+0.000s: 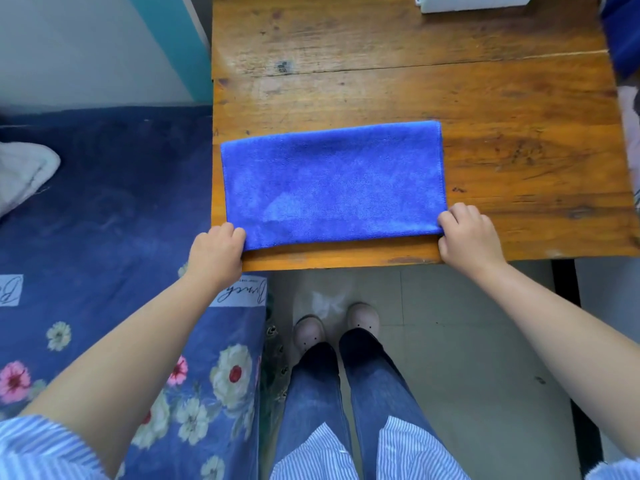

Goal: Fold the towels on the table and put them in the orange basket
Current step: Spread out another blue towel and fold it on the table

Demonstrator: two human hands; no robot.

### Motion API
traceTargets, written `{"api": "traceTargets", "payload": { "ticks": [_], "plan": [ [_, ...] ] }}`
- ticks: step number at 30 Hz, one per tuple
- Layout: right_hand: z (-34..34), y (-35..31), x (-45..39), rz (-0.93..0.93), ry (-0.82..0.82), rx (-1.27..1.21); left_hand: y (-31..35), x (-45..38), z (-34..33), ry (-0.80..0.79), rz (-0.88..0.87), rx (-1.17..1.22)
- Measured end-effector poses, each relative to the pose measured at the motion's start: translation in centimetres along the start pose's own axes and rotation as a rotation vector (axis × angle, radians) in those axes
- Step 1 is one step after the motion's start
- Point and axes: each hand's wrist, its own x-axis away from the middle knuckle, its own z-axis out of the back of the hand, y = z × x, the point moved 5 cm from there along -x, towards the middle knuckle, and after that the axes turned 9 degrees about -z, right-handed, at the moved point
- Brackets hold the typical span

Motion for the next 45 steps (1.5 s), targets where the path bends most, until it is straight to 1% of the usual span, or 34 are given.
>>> {"api": "traceTargets", "payload": {
  "ticks": [1, 2, 3, 5, 7, 8, 9, 10, 11, 13, 14, 16, 18, 22, 25, 28, 32, 34, 38, 40, 43, 45],
  "plan": [
    [0.0, 0.0, 0.2, -0.013, -0.015, 0.004, -0.2, 0.0, 0.0, -0.008, -0.003, -0.017],
    [0.1, 0.1, 0.3, -0.039, -0.031, 0.003, -0.3, 0.1, 0.3, 0.016, -0.007, -0.013],
    [0.2, 0.1, 0.3, -0.065, -0.043, -0.002, -0.4, 0.1, 0.9, 0.085, -0.02, -0.001],
    [0.9, -0.7, 0.0, -0.083, -0.02, -0.03, 0.1, 0.0, 2.5, 0.205, -0.102, 0.036],
    [1.6, -3.0, -0.9, -0.021, 0.003, -0.062, 1.1, -0.4, 4.7, 0.343, -0.166, 0.107],
    [1.7, -4.5, -1.6, 0.03, 0.014, -0.078, 1.6, -1.3, 5.1, 0.344, -0.169, 0.164],
    [1.6, -5.9, -2.5, 0.068, 0.015, -0.107, 2.0, -2.5, 5.4, 0.376, -0.128, 0.246],
    [1.1, -7.3, -3.5, 0.087, -0.01, -0.14, 2.4, -3.8, 5.5, 0.386, -0.065, 0.325],
    [0.4, -8.6, -4.6, 0.09, -0.067, -0.164, 2.8, -5.1, 5.4, 0.36, -0.009, 0.397],
    [-1.5, -10.8, -6.8, 0.089, -0.206, -0.158, 3.7, -7.7, 5.6, 0.362, 0.046, 0.482],
    [-2.3, -11.6, -8.0, 0.102, -0.228, -0.14, 3.9, -8.8, 5.6, 0.37, 0.058, 0.5],
    [-3.4, -13.0, -9.9, 0.132, -0.241, -0.081, 4.0, -10.5, 5.6, 0.352, 0.082, 0.482],
    [-4.4, -13.8, -11.2, 0.14, -0.256, -0.036, 3.6, -11.7, 5.0, 0.318, 0.083, 0.409],
    [-5.9, -13.9, -12.2, 0.168, -0.289, -0.012, 2.1, -12.4, 3.8, 0.293, 0.052, 0.33],
    [-5.8, -11.1, -12.8, 0.095, -0.274, -0.01, 0.4, -12.3, 3.2, 0.313, 0.07, 0.355],
    [-5.3, -6.4, -13.3, -0.054, -0.254, -0.015, -0.6, -12.4, 2.9, 0.305, 0.077, 0.338],
    [-4.6, -1.9, -13.5, -0.219, -0.236, -0.058, -1.4, -12.4, 2.9, 0.259, 0.168, 0.346],
    [-4.5, -0.3, -13.4, -0.331, -0.229, -0.107, -1.9, -12.4, 2.9, 0.23, 0.223, 0.368],
    [-3.7, 1.2, -12.4, -0.47, -0.224, -0.197, -2.1, -12.5, 3.2, 0.144, 0.274, 0.324],
    [-2.7, 1.2, -11.1, -0.519, -0.175, -0.246, -1.3, -12.7, 4.2, 0.157, 0.247, 0.278],
    [-0.8, 0.9, -7.5, -0.57, -0.085, -0.216, 1.8, -13.3, 6.6, 0.257, 0.082, 0.284],
    [-0.4, 0.4, -4.8, -0.625, -0.132, -0.197, 4.3, -14.2, 8.5, 0.294, -0.038, 0.298]
  ]
}}
